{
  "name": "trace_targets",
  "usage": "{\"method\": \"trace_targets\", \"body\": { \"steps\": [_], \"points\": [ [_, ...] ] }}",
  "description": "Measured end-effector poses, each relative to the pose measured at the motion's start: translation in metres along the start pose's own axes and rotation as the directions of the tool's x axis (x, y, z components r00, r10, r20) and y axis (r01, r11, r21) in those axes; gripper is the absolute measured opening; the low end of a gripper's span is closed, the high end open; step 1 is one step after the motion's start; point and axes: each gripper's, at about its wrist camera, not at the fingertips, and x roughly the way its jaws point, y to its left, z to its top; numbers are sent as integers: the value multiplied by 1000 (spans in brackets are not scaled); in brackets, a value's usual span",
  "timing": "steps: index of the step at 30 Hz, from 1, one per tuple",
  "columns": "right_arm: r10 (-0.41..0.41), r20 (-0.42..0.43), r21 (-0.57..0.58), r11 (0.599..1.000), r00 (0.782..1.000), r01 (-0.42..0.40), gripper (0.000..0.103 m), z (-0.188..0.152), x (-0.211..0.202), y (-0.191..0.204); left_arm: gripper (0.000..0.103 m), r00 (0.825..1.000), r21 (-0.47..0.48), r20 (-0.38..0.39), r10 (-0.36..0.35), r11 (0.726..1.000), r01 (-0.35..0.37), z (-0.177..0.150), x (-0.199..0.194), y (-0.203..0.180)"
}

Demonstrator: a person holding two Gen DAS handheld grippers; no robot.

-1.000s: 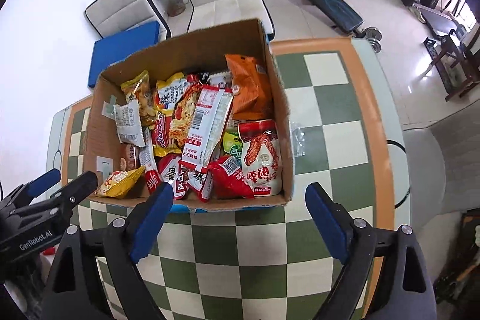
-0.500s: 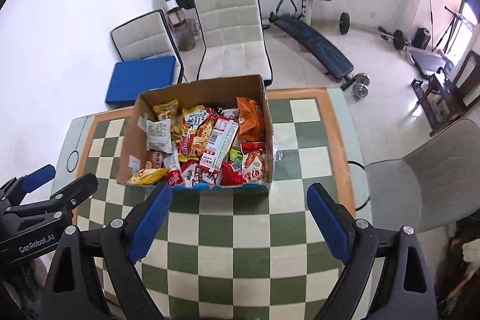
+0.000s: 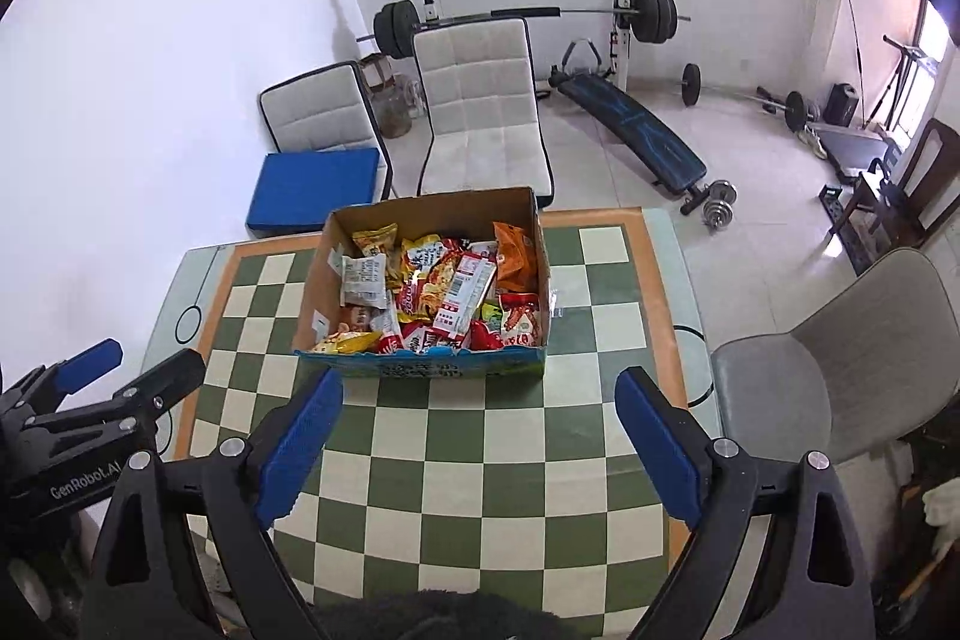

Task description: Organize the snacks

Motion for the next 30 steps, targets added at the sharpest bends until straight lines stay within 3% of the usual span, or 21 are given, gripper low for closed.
{"method": "trace_targets", "body": {
  "steps": [7, 11, 30],
  "points": [
    [5, 12, -20, 1000, 1000, -5, 97, -9, -21, 8, 100, 1000, 3, 26, -5, 1000, 5, -4, -6, 0],
    [-2, 50, -12, 1000, 999, 2, 98, -7, -22, 6, 101, 999, 2, 45, 28, 1000, -29, -4, -5, -1],
    [-85, 70, 23, 996, 994, 83, 100, 4, 15, -6, 101, 998, 1, 35, 43, 999, -43, -1, 20, 0]
  ]
}}
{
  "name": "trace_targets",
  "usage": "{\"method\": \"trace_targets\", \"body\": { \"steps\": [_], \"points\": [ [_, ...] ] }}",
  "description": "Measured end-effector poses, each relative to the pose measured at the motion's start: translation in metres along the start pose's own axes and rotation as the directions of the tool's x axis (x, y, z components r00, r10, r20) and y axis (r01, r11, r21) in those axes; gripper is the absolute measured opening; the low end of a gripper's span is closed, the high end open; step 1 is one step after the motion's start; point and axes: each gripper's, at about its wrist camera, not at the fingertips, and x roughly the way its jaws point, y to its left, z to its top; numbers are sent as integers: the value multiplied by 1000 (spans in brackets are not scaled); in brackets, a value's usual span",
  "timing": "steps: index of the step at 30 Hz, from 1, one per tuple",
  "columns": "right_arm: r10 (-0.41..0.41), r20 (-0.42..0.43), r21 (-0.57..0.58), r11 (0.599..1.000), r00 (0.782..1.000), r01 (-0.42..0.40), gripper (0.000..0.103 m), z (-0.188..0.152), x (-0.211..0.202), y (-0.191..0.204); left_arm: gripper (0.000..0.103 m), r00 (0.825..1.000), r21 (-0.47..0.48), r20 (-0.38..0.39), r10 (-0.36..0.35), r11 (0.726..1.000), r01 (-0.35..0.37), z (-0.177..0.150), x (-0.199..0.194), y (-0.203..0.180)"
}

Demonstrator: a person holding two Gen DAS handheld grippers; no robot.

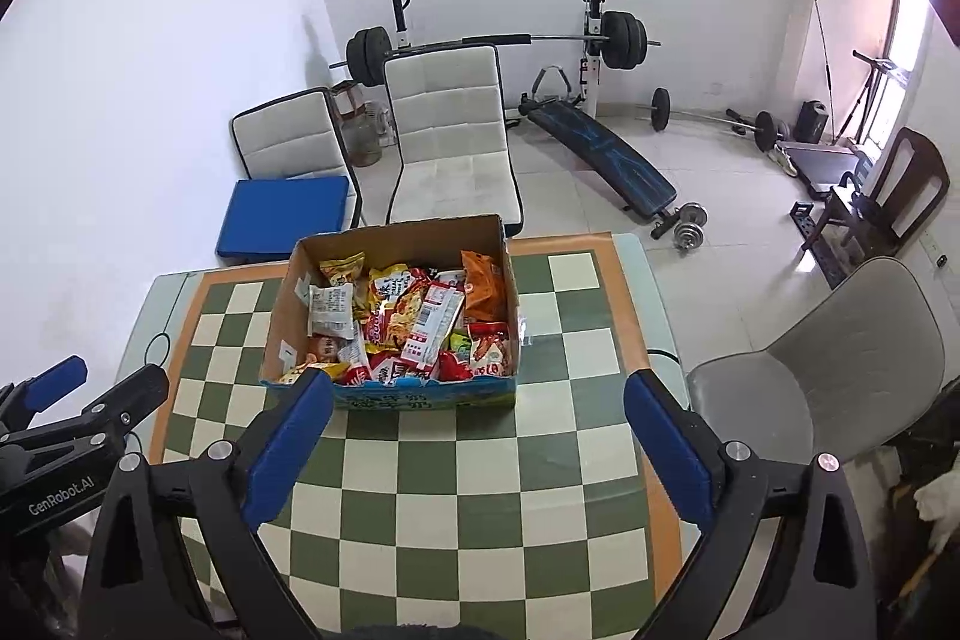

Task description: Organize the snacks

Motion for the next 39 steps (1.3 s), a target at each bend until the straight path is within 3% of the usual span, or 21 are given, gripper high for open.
{"method": "trace_targets", "body": {
  "steps": [39],
  "points": [
    [2, -20, -25, 1000, 1000, -2, 100, 1, 22, 5, 101, 999, 7, -47, -4, 1000, 5, 1, 18, -2]
  ]
}}
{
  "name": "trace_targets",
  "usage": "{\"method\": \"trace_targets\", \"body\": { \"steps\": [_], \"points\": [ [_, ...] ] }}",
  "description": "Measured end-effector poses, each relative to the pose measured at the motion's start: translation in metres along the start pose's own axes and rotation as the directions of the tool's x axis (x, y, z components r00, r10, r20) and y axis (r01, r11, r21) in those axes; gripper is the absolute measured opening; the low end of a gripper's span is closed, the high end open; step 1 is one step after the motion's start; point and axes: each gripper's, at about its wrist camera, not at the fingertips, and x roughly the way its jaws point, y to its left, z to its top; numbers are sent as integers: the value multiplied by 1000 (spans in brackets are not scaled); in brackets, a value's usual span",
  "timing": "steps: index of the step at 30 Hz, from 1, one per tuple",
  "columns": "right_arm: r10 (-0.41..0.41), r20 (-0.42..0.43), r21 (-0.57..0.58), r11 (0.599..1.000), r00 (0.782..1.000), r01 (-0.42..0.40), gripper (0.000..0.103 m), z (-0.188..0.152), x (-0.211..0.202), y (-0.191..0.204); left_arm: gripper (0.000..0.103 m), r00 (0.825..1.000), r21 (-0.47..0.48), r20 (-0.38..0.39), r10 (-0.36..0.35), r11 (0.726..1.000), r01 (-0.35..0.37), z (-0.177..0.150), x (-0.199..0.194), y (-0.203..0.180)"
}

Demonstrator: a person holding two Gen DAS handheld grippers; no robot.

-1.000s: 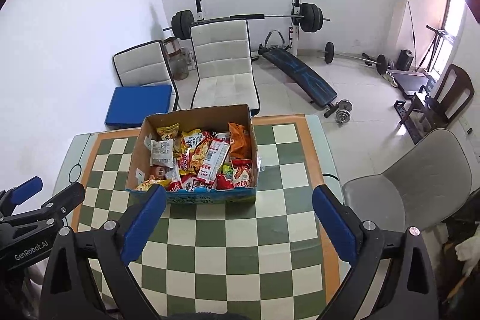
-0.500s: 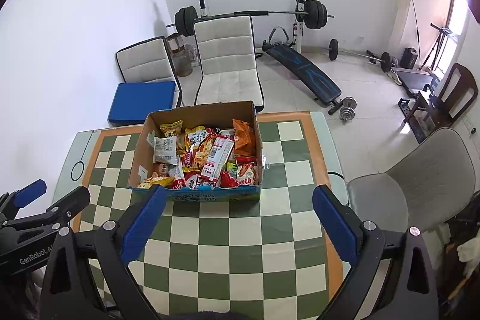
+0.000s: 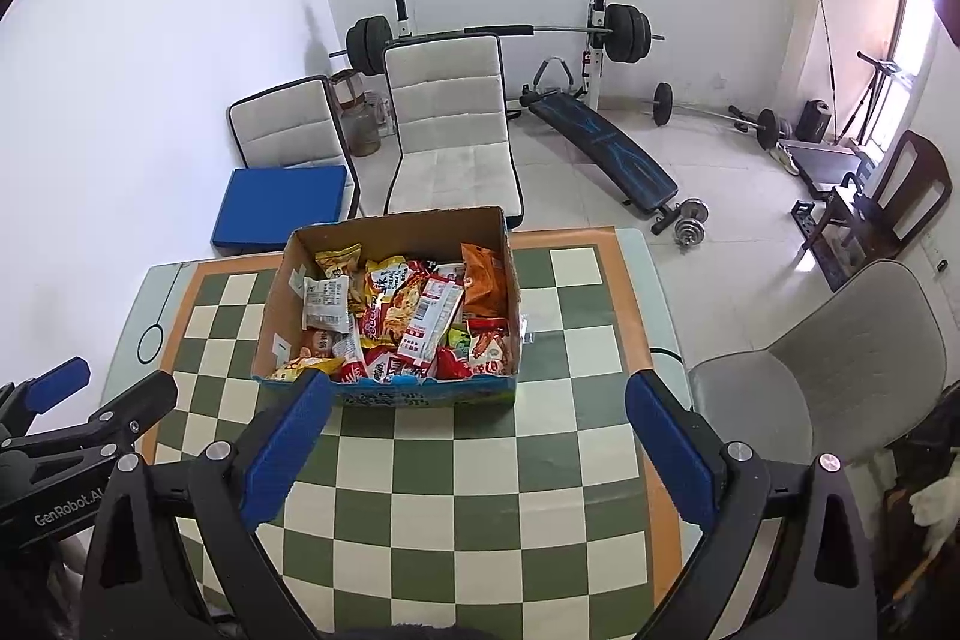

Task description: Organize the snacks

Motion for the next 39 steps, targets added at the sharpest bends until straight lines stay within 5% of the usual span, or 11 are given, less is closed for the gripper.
{"method": "trace_targets", "body": {
  "steps": [39],
  "points": [
    [-6, -16, 17, 1000, 1000, 6, 101, -9, 7, -3, 101, 1000, -2, -10, 7, 1000, -7, -5, 2, 2]
  ]
}}
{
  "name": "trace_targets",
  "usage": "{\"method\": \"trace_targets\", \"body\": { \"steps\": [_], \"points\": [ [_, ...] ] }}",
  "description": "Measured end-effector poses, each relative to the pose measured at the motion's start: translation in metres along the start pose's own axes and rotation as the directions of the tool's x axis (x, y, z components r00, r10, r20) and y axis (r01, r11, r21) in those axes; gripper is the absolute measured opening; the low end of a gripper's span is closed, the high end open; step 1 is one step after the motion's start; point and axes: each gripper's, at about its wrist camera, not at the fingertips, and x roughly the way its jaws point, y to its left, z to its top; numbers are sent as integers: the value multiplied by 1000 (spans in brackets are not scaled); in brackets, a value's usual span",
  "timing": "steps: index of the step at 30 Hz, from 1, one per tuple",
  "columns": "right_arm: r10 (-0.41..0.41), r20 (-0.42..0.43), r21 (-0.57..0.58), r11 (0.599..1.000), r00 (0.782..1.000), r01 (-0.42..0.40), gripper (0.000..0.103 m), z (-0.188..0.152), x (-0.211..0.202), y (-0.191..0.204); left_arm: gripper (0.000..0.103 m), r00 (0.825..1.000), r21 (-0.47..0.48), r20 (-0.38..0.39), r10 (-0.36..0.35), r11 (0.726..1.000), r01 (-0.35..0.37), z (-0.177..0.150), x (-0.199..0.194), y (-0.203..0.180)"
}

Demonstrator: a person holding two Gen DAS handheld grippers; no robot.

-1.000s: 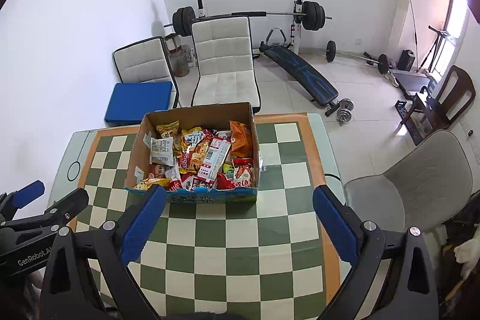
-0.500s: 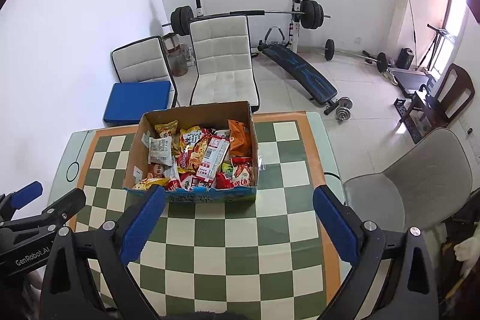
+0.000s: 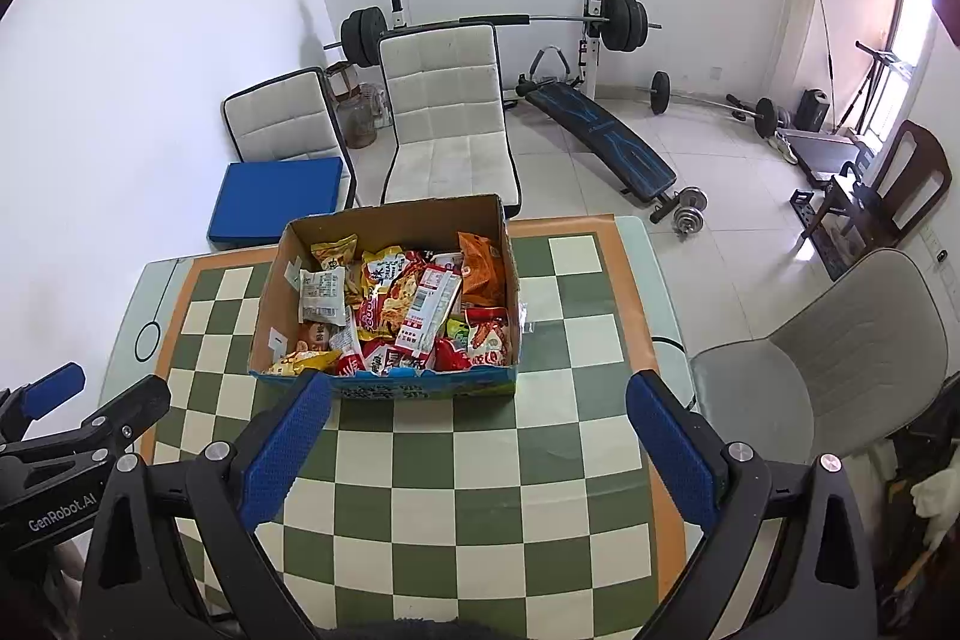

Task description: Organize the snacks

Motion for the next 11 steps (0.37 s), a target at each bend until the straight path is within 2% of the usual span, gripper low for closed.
{"method": "trace_targets", "body": {
  "steps": [11],
  "points": [
    [0, 2, 0, 1000, 1000, 0, 101, 3, 0, 2, 101, 1000, 0, 11, 11, 1000, -11, 1, -3, -1]
  ]
}}
